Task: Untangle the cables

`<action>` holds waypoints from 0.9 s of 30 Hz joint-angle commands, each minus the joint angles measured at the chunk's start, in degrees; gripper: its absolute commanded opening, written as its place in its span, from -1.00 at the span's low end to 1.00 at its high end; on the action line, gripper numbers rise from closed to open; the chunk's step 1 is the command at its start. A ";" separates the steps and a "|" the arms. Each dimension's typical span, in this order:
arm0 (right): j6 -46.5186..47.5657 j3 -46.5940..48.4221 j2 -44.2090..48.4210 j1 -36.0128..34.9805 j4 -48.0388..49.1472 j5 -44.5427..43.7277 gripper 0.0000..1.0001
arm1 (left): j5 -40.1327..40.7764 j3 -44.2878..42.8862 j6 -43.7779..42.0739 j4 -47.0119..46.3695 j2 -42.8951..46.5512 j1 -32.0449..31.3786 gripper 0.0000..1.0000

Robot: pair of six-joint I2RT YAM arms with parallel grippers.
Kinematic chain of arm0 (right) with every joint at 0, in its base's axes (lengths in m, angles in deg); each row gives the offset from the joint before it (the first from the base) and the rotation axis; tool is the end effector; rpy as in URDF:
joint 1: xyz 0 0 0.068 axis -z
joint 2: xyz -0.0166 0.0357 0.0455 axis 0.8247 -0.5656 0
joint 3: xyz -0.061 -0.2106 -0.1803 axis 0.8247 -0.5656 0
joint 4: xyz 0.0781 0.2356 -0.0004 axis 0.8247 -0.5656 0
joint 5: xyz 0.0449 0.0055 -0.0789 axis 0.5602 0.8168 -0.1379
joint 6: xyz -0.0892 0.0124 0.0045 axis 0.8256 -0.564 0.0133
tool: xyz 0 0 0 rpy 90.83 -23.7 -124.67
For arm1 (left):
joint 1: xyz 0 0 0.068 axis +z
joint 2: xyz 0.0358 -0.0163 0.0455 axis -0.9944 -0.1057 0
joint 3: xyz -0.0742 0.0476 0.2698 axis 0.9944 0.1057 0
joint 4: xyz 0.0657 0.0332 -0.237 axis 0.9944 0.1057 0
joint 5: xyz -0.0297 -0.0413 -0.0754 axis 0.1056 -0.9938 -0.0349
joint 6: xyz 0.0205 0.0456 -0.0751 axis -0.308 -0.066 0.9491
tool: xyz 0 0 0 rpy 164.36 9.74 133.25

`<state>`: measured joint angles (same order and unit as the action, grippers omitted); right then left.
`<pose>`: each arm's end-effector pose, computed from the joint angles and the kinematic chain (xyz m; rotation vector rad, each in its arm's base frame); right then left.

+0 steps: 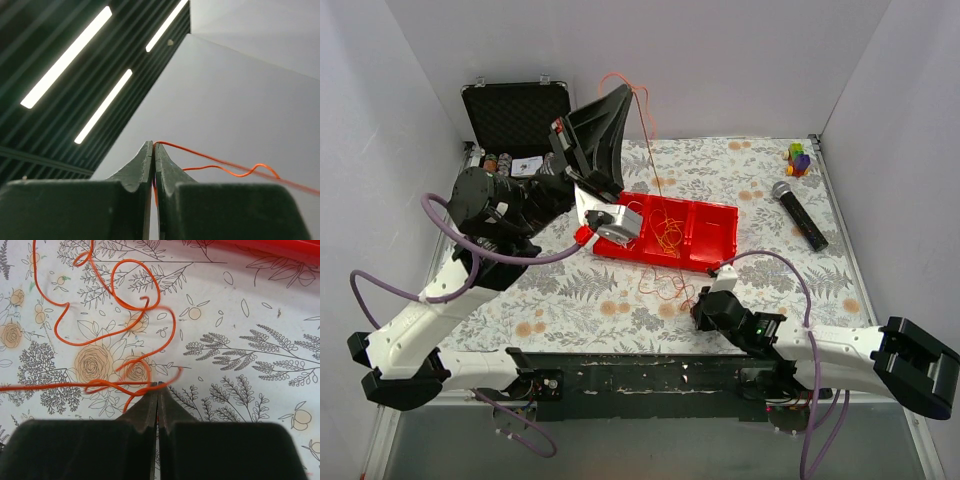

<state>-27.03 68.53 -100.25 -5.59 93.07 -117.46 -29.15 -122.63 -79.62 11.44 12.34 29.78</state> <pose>0.1293 0.1557 0.1384 -0.0742 2.1675 0.5197 0.1195 -0.1914 0.5944 0.8702 0.5623 -0.3093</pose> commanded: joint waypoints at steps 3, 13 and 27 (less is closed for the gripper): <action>-2.54 -1.37 2.31 -0.11 -9.36 -3.06 -0.97 | 3.34 -12.39 -9.05 -14.57 -5.43 -0.17 -1.00; -8.08 0.12 9.77 -0.11 -19.81 -7.36 -0.97 | 6.50 -36.92 -14.68 -16.43 -16.68 -0.17 -1.00; -4.14 2.85 23.13 -0.11 -20.71 -8.95 -0.62 | 7.73 -15.44 -4.33 -12.73 -6.94 -0.17 -1.00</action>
<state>-34.46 68.44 -81.63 -5.59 70.06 -125.06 -23.05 -147.37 -90.07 -3.53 3.08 29.74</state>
